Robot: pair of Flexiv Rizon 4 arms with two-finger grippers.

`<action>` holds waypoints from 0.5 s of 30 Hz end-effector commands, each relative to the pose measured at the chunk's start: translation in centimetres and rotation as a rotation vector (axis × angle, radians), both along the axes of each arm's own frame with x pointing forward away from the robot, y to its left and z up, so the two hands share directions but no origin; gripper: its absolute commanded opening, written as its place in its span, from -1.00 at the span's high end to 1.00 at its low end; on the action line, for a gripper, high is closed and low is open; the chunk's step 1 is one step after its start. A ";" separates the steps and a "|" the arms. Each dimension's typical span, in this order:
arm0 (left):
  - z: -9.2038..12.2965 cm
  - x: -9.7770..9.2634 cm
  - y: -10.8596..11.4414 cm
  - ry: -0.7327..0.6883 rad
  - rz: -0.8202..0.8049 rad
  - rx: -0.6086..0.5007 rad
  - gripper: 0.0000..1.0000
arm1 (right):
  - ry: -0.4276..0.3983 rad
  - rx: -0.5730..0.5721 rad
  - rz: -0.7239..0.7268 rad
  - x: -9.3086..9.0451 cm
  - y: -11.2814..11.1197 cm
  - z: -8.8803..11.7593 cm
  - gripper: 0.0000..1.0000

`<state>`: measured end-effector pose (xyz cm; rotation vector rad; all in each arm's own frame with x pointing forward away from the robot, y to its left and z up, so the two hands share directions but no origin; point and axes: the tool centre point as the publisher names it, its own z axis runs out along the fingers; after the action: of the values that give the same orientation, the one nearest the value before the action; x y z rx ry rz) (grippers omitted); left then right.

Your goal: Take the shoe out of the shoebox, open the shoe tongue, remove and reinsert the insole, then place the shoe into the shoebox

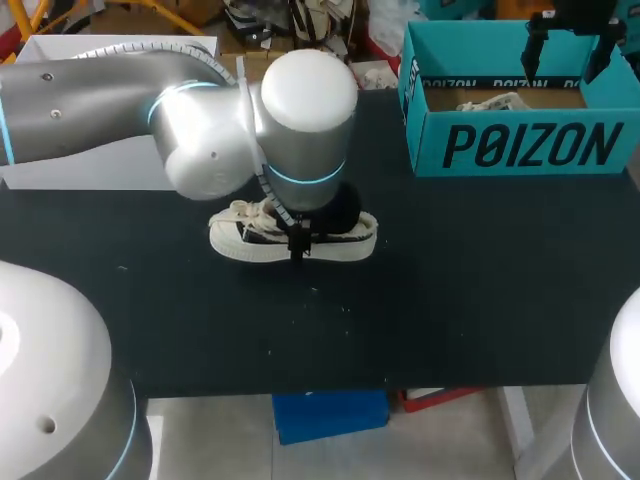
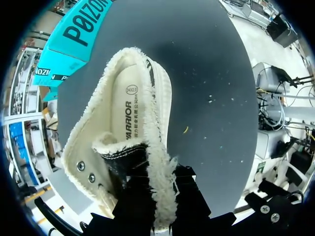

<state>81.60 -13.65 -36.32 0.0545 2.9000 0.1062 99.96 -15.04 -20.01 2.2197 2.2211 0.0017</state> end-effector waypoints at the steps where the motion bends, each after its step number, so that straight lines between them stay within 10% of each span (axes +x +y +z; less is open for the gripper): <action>1: -2.1 0.4 -0.9 0.015 0.001 0.008 1.00 | 0.001 0.000 0.000 0.0 0.0 0.0 -1.00; 9: -4.1 0.3 -0.9 0.067 -0.013 0.017 1.00 | 0.001 0.000 0.000 0.0 0.0 0.0 -1.00; 12: -4.1 0.3 -0.6 0.080 -0.018 0.018 -0.69 | 0.001 0.000 0.000 0.0 0.0 0.0 -1.00; 13: -3.8 0.4 -0.5 0.085 -0.023 0.017 -1.00 | 0.001 0.000 0.000 0.0 0.0 0.0 -1.00; 15: -3.3 0.5 -0.4 0.113 -0.039 0.021 -1.00 | 0.001 0.000 0.000 0.0 0.0 0.0 -1.00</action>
<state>81.64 -14.28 -40.30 0.1085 2.9857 0.1288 99.96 -15.04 -20.01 2.2197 2.2211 0.0018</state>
